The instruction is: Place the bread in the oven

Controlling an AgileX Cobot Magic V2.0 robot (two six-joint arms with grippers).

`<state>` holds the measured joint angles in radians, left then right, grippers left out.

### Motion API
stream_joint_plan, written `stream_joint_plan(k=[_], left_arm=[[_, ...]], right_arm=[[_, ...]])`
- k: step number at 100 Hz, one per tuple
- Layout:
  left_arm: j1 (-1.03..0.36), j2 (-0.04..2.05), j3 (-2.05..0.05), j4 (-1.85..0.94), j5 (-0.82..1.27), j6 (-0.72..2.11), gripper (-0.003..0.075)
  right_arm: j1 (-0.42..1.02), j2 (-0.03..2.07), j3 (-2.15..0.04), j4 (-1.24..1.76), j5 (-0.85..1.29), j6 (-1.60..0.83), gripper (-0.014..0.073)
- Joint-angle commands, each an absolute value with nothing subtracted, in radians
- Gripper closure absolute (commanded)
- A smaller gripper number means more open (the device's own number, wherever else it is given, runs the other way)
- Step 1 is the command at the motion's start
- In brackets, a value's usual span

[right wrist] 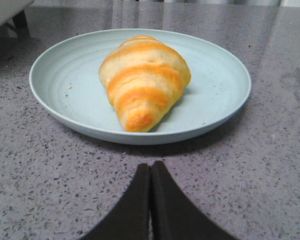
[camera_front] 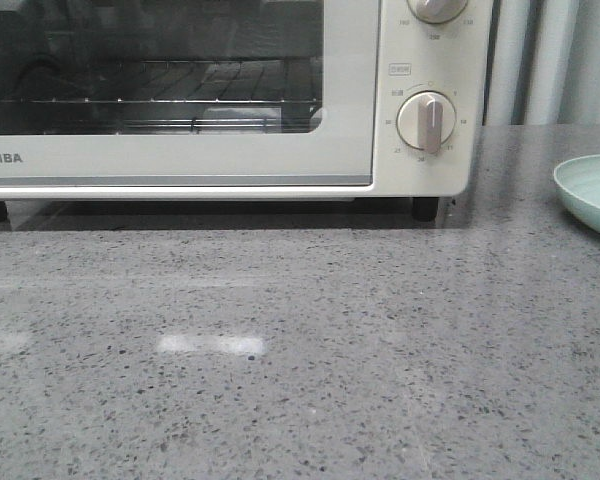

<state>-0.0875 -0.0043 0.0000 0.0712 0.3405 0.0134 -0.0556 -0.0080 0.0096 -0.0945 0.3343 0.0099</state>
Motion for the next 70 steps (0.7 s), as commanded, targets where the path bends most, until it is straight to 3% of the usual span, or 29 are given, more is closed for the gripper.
stream_joint_plan(k=[1, 24, 57, 70], left_arm=[[-0.096, -0.033, 0.025, 0.062, 0.281, 0.011, 0.0741], [-0.096, -0.033, 0.025, 0.062, 0.236, 0.011, 0.0741], [-0.096, -0.033, 0.025, 0.062, -0.217, 0.009, 0.0741], [-0.096, -0.033, 0.023, 0.062, -0.298, 0.009, 0.0741]], right_arm=[[-0.056, -0.029, 0.023, -0.110, 0.309, 0.011, 0.0664], [-0.056, -0.029, 0.023, -0.108, 0.234, 0.011, 0.0664], [-0.056, -0.029, 0.022, -0.047, -0.313, 0.011, 0.0664], [-0.056, -0.029, 0.022, -0.047, -0.506, 0.011, 0.0664]])
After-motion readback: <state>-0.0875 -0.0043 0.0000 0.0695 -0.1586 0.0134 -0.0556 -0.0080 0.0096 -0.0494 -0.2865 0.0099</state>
